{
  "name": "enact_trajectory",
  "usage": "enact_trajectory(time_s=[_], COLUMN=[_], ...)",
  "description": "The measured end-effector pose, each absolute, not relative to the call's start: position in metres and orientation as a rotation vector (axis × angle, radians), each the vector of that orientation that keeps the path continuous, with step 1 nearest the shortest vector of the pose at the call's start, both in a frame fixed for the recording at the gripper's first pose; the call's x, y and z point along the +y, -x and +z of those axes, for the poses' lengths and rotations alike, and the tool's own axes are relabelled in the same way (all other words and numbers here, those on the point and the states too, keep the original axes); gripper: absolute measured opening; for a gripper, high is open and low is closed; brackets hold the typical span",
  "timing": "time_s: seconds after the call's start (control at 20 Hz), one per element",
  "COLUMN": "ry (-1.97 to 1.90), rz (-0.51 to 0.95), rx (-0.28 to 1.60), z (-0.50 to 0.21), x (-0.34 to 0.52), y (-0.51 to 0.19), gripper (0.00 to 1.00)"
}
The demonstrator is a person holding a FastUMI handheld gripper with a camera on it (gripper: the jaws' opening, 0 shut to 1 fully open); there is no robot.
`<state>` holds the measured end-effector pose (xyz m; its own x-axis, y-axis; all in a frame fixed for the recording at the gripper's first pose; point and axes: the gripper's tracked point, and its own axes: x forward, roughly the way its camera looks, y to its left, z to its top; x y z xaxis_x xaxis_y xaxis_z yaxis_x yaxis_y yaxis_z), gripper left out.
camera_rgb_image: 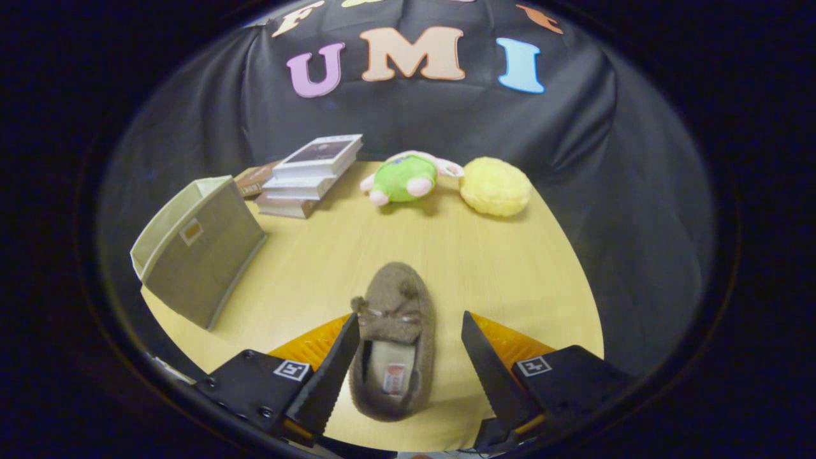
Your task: Open the storage box then place both shoes into the box .Put the left shoe in first, then the right shoe, with the right side of both shoes facing outward in a uniform manner.
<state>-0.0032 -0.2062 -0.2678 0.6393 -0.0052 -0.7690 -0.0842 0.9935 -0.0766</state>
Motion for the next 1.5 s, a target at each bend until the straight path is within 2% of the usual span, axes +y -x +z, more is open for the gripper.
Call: enact_trajectory(time_s=[0.35, 0.65, 0.8, 1.0, 1.5], ry=[0.121, -0.026, -0.036, -0.166, -0.369], rz=[0.056, 0.042, -0.034, -0.136, -0.192], rx=[1.021, 1.128, 1.16, 1.195, 1.151], z=[-0.322, -0.339, -0.341, -0.335, -0.3], x=[-0.228, -0.212, -0.223, -0.222, -0.175], y=[0.024, 0.031, 0.032, 0.035, 0.041], gripper=[1.0, 0.62, 0.42, 0.08, 0.08])
